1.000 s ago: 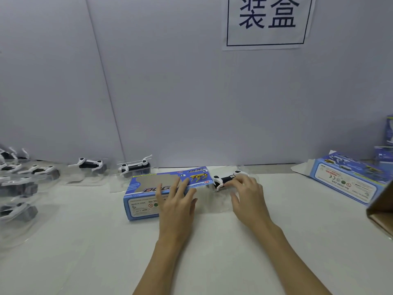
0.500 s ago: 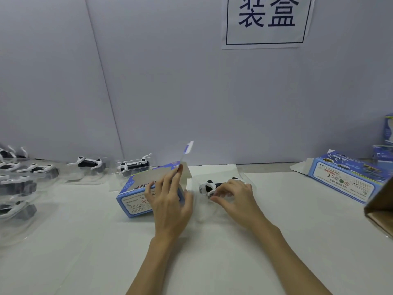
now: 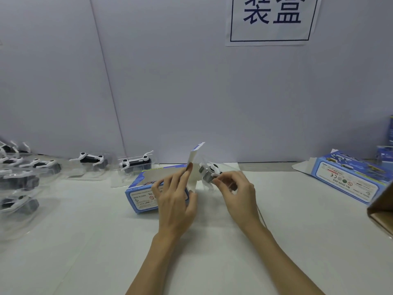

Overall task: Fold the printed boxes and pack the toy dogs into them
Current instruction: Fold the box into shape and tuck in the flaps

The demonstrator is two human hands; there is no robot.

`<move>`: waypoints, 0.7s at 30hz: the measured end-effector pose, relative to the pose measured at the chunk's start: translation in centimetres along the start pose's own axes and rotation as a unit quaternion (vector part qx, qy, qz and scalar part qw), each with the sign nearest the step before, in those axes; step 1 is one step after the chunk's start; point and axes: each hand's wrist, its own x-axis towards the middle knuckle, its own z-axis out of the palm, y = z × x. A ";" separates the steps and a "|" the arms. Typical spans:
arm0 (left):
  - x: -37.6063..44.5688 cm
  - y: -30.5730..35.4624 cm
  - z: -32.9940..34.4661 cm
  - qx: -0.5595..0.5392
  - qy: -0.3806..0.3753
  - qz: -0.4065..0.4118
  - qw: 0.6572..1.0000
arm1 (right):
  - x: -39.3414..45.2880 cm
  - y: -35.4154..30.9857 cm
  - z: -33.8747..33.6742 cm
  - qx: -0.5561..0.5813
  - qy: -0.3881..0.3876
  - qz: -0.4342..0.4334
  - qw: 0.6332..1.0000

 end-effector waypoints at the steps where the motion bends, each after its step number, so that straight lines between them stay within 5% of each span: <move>1: 0.1 0.1 0.0 -0.001 0.002 -0.003 1.000 | -0.1 0.1 0.1 -0.018 -0.008 -0.008 1.000; 11: -0.3 0.9 0.0 -0.015 -0.012 0.011 1.000 | -0.8 1.0 0.8 -0.162 -0.082 -0.121 0.976; 17: -1.0 1.5 0.6 0.000 -0.073 0.086 0.994 | -1.2 0.3 1.0 -0.222 -0.133 -0.182 0.949; 21: -0.9 1.7 0.7 0.003 -0.079 0.068 0.995 | -1.0 -0.3 1.0 -0.218 -0.110 -0.199 0.949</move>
